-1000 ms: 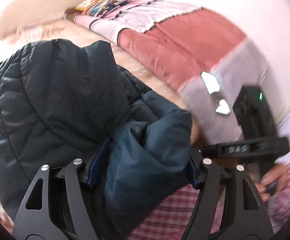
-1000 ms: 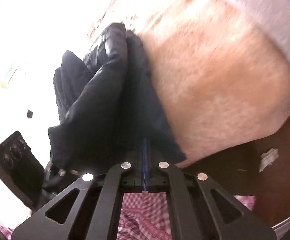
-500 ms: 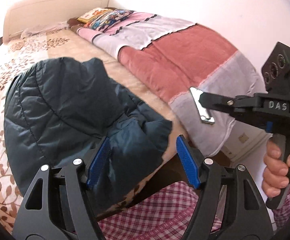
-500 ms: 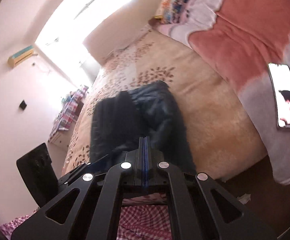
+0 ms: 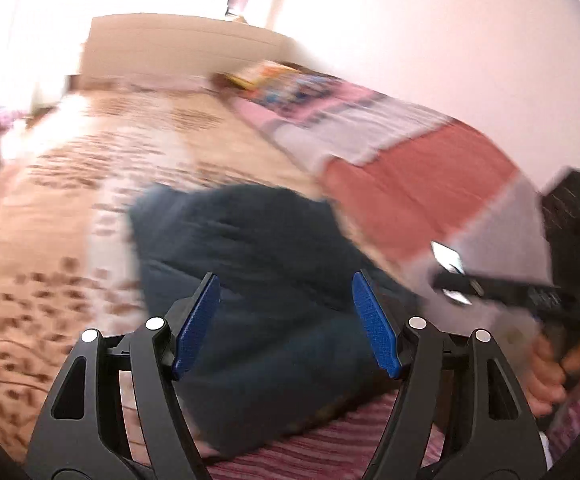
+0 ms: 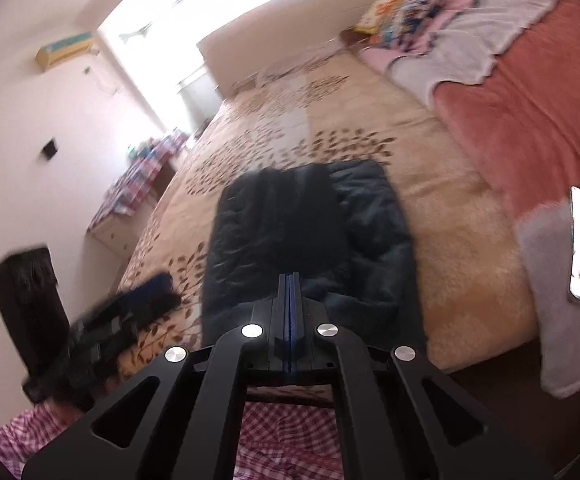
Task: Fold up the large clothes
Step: 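Press the folded jacket flat with the open left tool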
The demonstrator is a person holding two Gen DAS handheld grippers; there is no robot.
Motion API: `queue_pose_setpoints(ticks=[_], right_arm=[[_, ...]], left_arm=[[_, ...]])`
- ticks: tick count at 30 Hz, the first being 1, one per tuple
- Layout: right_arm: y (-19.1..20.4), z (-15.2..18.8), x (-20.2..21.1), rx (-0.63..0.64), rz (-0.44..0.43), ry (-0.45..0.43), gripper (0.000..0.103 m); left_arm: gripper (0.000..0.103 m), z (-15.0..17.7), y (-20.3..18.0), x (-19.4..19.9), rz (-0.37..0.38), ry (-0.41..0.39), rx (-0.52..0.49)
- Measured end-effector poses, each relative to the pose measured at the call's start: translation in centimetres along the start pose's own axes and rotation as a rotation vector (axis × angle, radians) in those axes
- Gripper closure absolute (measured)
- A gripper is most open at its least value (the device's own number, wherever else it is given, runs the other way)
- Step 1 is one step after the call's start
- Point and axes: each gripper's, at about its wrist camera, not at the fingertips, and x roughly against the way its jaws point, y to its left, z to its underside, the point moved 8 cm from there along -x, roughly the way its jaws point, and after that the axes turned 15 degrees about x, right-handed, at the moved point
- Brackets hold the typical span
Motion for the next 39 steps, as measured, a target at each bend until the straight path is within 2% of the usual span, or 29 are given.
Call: queue_pose_setpoints(ticks=[5, 7, 8, 10, 12, 14, 17, 19, 25, 32, 39], right_arm=[[3.9, -0.2, -5.2, 0.115, -0.078, 0.108, 0.103], [4.0, 0.4, -7.4, 0.151, -0.051, 0.159, 0.103], [3.2, 0.9, -8.2, 0.148, -0.011, 0.180, 0.103], [0.9, 2.3, -9.2, 0.114, 0.059, 0.205, 0.103], [-1.3, 4.6, -10.2, 0.057, 0.054, 0.245, 0.103], [-2.5, 6.3, -10.9, 0.021, 0.051, 0.264, 0.103], [-3.8, 8.6, -12.1, -0.045, 0.028, 0.272, 0.103], [-4.6, 9.4, -12.8, -0.086, 0.010, 0.255, 0.103], [-6.1, 10.8, -14.3, -0.155, -0.030, 0.243, 0.103], [-7.0, 11.5, -15.2, -0.224, -0.108, 0.238, 0.103], [-7.0, 11.0, -15.1, -0.207, -0.089, 0.243, 0.103]], left_arm=[[0.035, -2.9, 3.8, -3.1, -0.143, 0.022, 0.036], [0.035, -3.8, 4.2, -5.3, -0.171, 0.052, 0.027], [0.035, -4.1, 4.1, -6.5, -0.177, 0.069, 0.023], [0.035, -4.7, 3.2, -9.1, -0.170, 0.108, 0.014], [0.035, -5.2, 2.3, -11.2, -0.170, 0.135, 0.011], [0.035, -5.2, 1.6, -14.5, -0.166, 0.220, 0.023], [0.033, -3.9, 1.6, -19.9, -0.238, 0.355, 0.016], [0.031, -3.0, 1.4, -22.1, -0.285, 0.378, -0.021], [0.024, -1.7, 0.8, -25.2, -0.359, 0.374, -0.104], [0.023, -1.2, 1.4, -25.8, -0.375, 0.354, -0.114], [0.023, -1.4, 1.2, -25.5, -0.370, 0.323, -0.122]])
